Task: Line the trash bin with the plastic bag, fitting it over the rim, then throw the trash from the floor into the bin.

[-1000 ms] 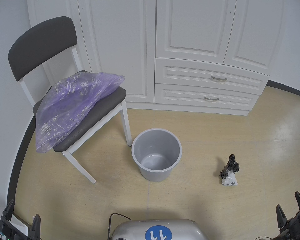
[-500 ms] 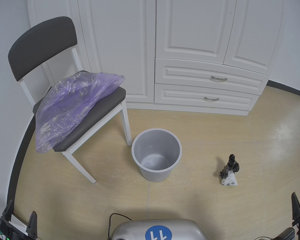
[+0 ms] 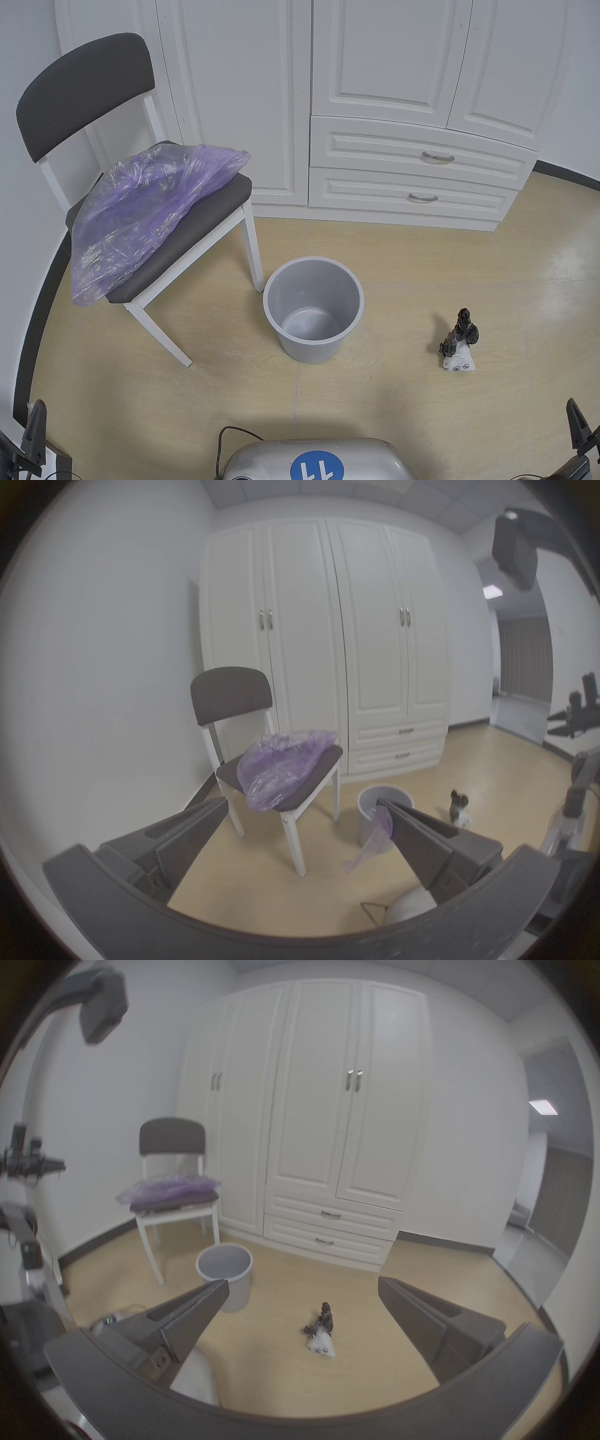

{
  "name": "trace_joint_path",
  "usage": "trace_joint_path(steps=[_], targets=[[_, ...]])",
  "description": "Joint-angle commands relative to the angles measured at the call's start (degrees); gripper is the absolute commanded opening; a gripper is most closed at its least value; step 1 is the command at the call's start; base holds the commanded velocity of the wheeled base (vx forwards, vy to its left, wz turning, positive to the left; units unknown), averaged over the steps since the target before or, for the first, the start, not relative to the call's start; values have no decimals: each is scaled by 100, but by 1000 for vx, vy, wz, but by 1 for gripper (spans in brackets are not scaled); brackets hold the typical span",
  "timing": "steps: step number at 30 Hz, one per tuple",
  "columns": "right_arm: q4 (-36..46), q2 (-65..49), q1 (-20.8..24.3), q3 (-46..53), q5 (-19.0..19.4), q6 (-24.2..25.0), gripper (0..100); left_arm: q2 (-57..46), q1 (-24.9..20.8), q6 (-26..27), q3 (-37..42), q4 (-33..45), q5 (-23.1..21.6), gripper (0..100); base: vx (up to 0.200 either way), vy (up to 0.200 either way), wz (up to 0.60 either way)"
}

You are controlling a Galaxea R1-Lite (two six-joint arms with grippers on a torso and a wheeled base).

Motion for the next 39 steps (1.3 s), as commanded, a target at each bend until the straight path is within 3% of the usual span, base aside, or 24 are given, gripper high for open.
trace_joint_path(steps=[1,4,6,9,10,15,22,23,27,32,39], targets=[[105,1315,-81,-260,182,-849,100,1796,147,894,-534,269,23,100,0,0,0],[-168,2106,-90,-532,182,-726,100,2631,262,1008,-833,172,67,100,0,0,0],[-528,2590,-55,-629,182,-366,100,3088,270,999,-938,31,67,100,0,0,0],[-739,2792,-28,-647,182,-199,100,3255,270,990,-938,-39,67,100,0,0,0],[-1539,3477,51,-796,147,12,100,3607,270,999,-876,-408,243,100,0,0,0],[-2303,4049,68,-998,138,197,100,3791,262,1008,-956,-610,374,100,0,0,0],[-2347,4576,68,-1561,156,355,100,4512,270,973,-1281,-891,374,100,0,0,0],[-2374,4629,68,-1666,156,548,100,4653,270,929,-1263,-1146,374,100,0,0,0],[-2646,4708,77,-1807,173,900,100,4679,218,850,-1096,-1709,357,100,0,0,0],[-2787,4682,350,-1649,138,882,100,4538,226,1148,-956,-1937,401,100,0,0,0],[-2848,4866,701,-1587,120,847,100,4714,824,1482,-841,-1823,480,100,0,0,0]])
